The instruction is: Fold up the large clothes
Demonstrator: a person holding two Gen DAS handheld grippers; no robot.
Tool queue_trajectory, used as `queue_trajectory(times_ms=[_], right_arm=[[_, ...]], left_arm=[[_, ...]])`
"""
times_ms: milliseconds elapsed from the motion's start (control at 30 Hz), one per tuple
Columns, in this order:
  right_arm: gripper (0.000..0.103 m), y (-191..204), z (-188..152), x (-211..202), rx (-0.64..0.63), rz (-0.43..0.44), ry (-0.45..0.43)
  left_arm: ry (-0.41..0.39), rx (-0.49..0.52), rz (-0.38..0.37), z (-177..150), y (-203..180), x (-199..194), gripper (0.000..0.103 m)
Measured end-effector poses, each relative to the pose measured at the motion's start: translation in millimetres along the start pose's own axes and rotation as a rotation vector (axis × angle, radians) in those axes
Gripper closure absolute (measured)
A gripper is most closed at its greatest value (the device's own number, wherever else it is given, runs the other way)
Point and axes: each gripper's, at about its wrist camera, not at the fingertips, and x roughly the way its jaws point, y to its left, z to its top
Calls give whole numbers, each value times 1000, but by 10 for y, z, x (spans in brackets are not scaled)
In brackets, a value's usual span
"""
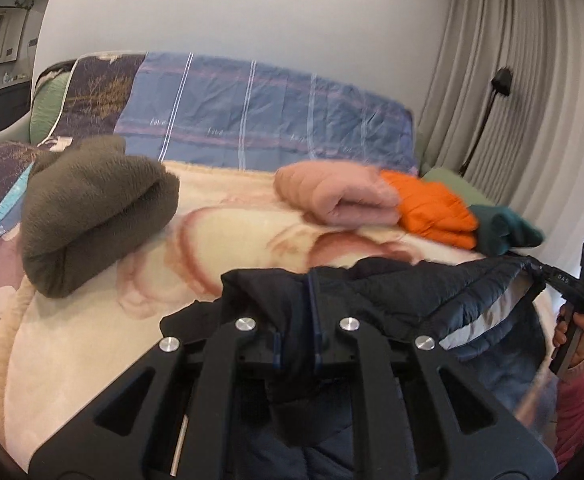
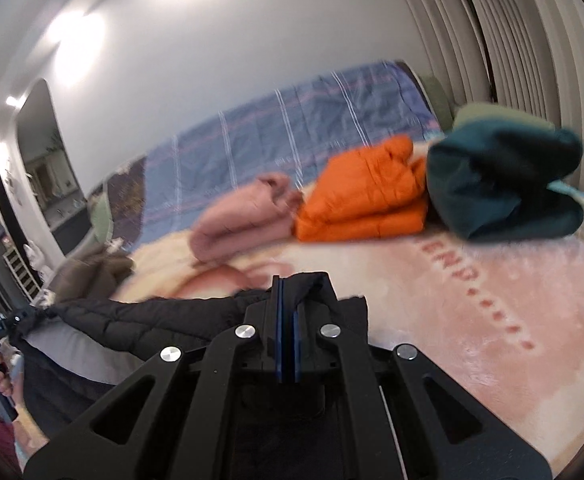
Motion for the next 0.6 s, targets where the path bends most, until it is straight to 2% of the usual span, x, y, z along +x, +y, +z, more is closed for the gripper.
queue_trajectory(times_ms=[100,200,333,467,533,567,600], right_arm=[[99,-87,-161,345,1,-35,59],[99,-154,-284,491,22,-29,95],[98,-166,-319,541,26,-23,117],[92,-106,-309,482,-2,-48,113],[86,-62,-283,378,-19,-68,94],[78,-37,-266,290,-24,-73,77],[60,-17,-251,184,-27,-80,51]], left_arm=[[59,-4,19,-108,126,372,90],[109,25,45,-292,163,657,90],[123,97,68,-437,86,763,90],[126,83,68,-439,110,716,90],[119,50,62,-420,147,624,87],[112,33,57,-402,150,578,78],[91,2,42,-379,170,468,63]])
